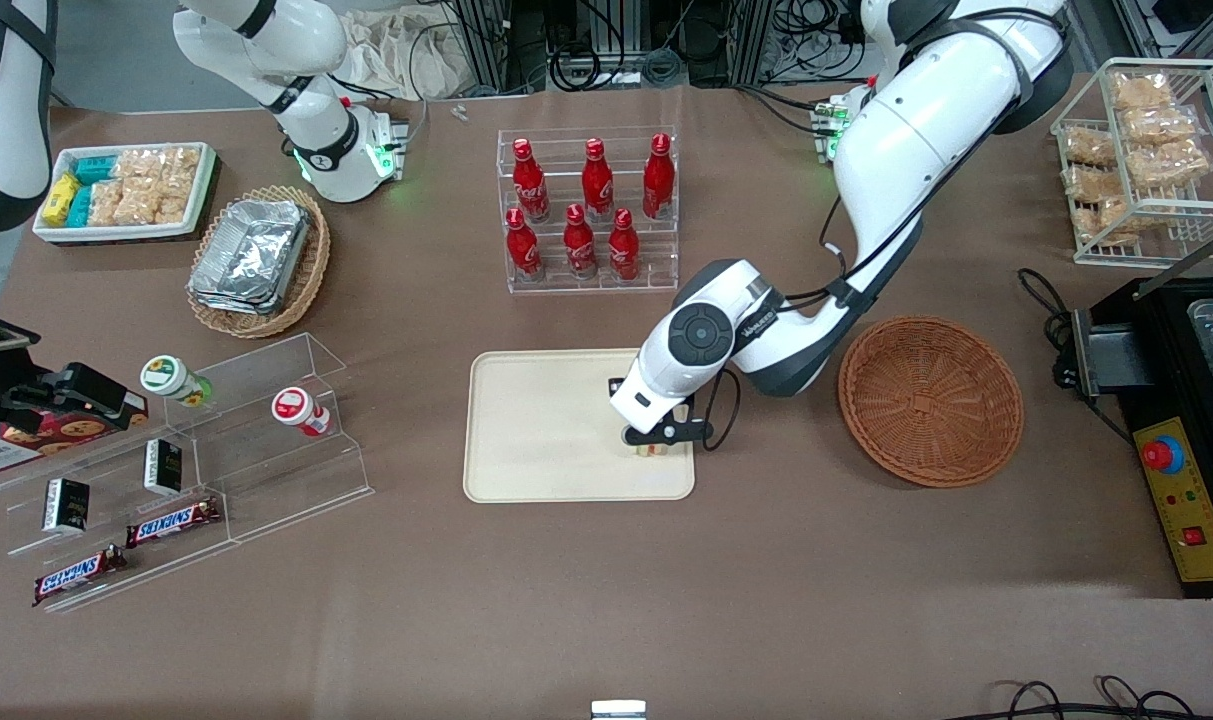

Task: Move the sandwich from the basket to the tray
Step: 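Carry the sandwich over the cream tray with the left gripper, then lower the sandwich onto the tray and open the left gripper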

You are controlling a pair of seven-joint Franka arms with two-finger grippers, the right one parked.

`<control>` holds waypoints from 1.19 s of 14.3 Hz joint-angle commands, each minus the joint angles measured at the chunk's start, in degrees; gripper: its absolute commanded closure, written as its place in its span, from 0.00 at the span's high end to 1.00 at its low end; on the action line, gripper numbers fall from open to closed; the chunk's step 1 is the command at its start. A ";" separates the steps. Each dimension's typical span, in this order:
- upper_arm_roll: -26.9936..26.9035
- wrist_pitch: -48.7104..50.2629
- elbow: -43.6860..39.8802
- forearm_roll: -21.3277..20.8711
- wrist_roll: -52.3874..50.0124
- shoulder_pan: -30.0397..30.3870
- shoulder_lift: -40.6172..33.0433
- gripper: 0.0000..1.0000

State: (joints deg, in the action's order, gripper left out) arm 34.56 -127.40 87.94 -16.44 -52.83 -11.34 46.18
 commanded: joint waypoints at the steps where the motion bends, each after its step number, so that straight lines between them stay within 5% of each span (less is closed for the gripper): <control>1: -1.43 0.22 -1.55 -1.84 -2.19 -1.31 0.40 0.00; 5: -2.48 0.13 -1.55 -3.24 -2.28 -1.75 1.19 0.00; 6: -2.48 0.13 -1.55 -3.16 -2.36 -1.75 1.36 0.12; 7: -2.48 0.13 -1.63 -3.24 -2.71 -1.75 1.80 0.49; 8: -2.57 0.05 -1.81 -3.50 -2.54 -1.75 2.07 0.99; 13: -2.57 1.62 -2.16 -11.06 -2.80 -1.32 -1.69 1.00; 17: -1.61 11.54 -2.25 -9.75 -2.19 3.68 -10.39 1.00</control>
State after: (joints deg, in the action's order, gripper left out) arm 32.49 -120.21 84.10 -26.00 -54.47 -10.25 41.92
